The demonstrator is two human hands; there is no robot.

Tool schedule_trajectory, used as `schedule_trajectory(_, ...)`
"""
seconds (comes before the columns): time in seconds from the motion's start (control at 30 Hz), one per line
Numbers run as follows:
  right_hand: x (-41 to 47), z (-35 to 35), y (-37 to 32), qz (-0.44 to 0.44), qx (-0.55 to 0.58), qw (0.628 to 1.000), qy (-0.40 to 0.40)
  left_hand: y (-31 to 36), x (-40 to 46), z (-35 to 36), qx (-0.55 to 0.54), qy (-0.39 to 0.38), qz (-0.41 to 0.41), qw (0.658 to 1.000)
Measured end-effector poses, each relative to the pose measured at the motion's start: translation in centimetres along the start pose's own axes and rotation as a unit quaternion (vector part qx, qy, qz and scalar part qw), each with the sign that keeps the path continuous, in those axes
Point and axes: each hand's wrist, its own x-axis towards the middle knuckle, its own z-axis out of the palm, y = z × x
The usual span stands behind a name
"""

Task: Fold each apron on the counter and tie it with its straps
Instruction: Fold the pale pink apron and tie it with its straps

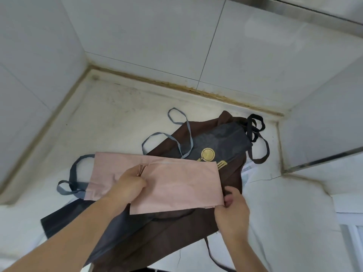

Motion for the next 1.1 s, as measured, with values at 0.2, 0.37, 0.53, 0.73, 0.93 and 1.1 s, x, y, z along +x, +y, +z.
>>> schedule_trajectory(0.2,-0.2,1.9,0.0,0.007,0.077,0.996,-0.038,-1.0,-0.2,-0.3,-0.039,-0.02,-0.015,0.999)
schedule_trajectory(0.37,0.5,1.4,0.0,-0.04,0.042,0.998,-0.01,-1.1,0.4,-1.3,0.007,0.093,0.08,0.992)
schedule_trajectory(0.53,0.6,0.6,0.4,-0.078,-0.114,0.989,-0.046,-2.1,1.1,-3.0,0.18,0.129,0.091,0.971)
schedule_trajectory(0.73,0.0,0.5,0.3,-0.117,-0.104,0.987,-0.035,-3.0,2.6,-4.0,0.184,0.17,0.099,0.963)
schedule_trajectory(0.93,0.0,0.7,0.2,0.024,0.062,0.995,-0.079,-4.3,3.9,-4.3,0.207,0.167,0.094,0.959)
schedule_trajectory(1.1,-0.6,0.6,0.6,-0.069,-0.093,0.991,-0.06,-6.0,4.3,-5.3,0.263,0.211,0.104,0.936)
